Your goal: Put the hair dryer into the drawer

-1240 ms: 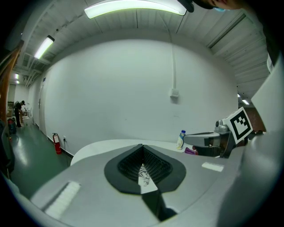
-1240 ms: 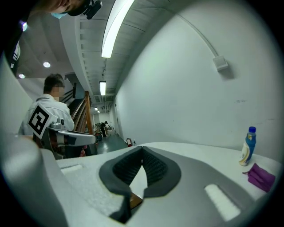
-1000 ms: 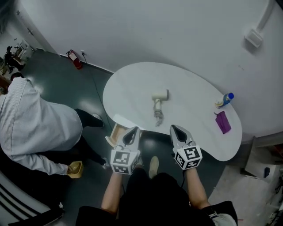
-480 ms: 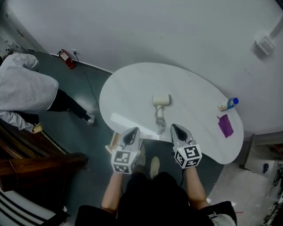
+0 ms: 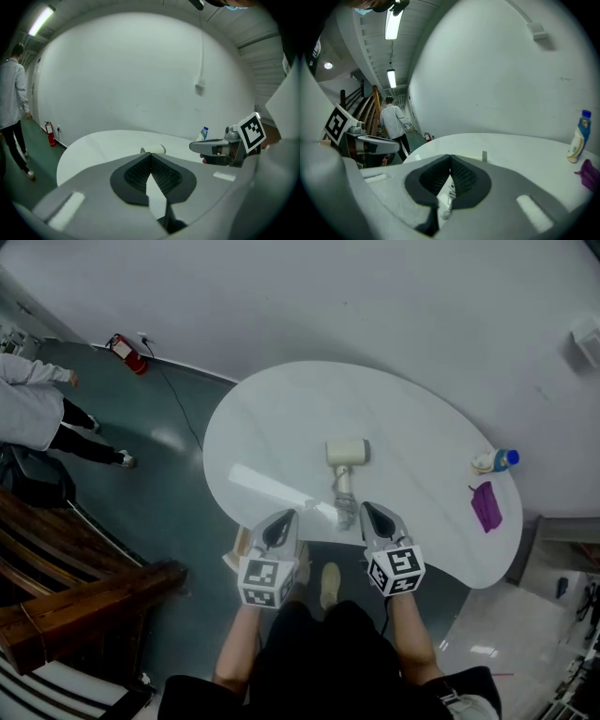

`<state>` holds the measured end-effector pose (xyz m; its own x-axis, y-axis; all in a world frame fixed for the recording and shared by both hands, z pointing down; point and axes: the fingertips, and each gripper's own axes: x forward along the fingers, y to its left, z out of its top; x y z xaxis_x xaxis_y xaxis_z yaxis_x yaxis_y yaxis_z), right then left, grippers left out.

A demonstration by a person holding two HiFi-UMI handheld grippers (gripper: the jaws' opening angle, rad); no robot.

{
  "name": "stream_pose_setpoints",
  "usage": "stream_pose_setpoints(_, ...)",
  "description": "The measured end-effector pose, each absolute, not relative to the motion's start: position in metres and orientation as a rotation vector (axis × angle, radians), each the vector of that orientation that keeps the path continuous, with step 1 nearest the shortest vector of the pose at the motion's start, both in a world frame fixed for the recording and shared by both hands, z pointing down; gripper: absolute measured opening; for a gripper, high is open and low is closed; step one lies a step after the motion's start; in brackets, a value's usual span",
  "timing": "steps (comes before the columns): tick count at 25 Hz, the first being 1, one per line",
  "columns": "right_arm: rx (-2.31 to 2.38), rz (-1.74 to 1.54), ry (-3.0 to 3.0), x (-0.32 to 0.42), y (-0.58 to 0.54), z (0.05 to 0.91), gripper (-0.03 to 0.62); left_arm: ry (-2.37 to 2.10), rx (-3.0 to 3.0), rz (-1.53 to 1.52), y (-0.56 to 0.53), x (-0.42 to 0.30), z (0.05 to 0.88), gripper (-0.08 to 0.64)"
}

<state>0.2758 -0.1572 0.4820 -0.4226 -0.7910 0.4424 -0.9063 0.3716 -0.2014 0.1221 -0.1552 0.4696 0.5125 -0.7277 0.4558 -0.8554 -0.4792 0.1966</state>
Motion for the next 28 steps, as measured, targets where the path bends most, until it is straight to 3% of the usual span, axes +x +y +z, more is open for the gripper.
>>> stream_pose_setpoints(22, 1.449, 0.815, -2.249, 0.266, -0.206, 0.566, 0.025, -1.220, 2.268, 0.514, -0.183, 0.113, 0.534, 0.006)
stream_pose_setpoints(28, 1.426, 0.895, -2.197, 0.261, -0.229, 0.591, 0.132, -1.213, 2.258, 0.517, -0.185, 0.108, 0.535, 0.006)
